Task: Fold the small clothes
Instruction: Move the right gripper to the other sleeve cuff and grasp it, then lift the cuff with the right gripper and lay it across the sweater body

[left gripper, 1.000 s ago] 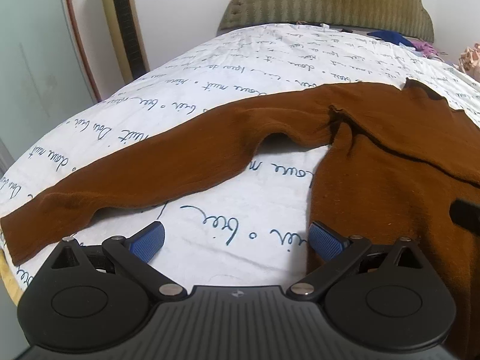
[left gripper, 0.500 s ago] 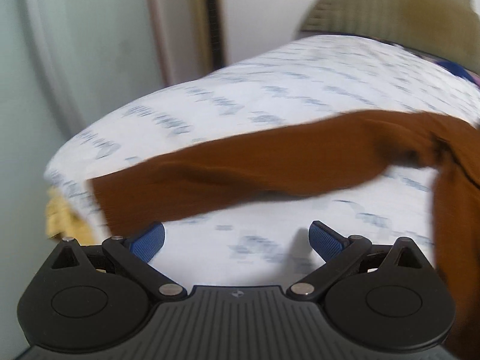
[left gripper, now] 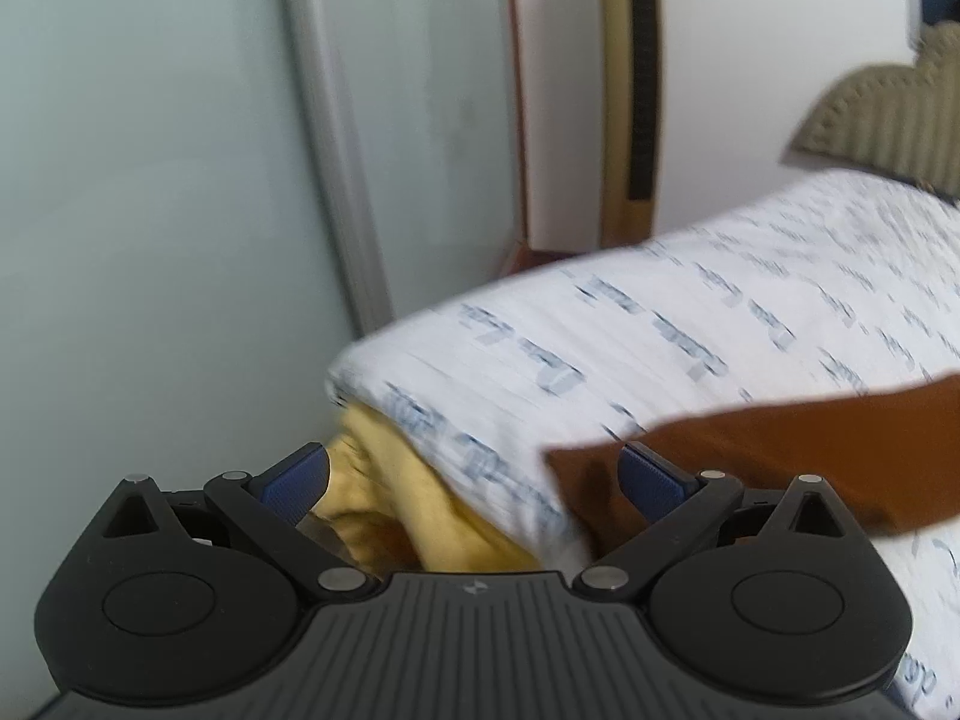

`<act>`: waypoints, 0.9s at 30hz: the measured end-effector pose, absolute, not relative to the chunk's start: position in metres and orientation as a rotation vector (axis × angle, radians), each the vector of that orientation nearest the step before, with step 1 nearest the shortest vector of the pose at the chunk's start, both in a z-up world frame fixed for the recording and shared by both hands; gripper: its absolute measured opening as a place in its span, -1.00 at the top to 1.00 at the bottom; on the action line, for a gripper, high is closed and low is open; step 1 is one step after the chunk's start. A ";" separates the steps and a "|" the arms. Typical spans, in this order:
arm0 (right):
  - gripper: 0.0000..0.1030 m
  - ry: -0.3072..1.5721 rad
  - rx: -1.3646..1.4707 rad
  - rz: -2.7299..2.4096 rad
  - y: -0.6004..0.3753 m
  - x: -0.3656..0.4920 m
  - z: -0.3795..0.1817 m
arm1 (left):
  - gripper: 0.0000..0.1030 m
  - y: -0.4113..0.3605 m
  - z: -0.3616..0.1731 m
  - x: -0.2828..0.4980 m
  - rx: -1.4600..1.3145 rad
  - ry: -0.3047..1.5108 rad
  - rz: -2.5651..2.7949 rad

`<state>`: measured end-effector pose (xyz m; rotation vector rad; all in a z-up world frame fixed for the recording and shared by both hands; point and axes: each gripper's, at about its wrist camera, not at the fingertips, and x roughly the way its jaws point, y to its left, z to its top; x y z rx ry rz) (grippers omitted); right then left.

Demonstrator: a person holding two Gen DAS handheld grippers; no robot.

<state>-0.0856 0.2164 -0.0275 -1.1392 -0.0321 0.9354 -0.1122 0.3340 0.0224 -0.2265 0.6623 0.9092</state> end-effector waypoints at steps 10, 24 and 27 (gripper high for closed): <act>0.08 -0.123 -1.193 1.048 0.274 -0.103 -0.047 | -1.00 0.363 0.032 -0.133 -0.288 0.620 0.980; 0.88 0.098 -0.839 1.143 0.303 -0.068 -0.010 | -1.00 0.370 0.028 -0.136 -0.353 0.609 0.981; 0.88 0.247 -0.597 1.107 0.285 -0.025 0.031 | -1.00 0.357 0.032 -0.126 -0.348 0.601 0.929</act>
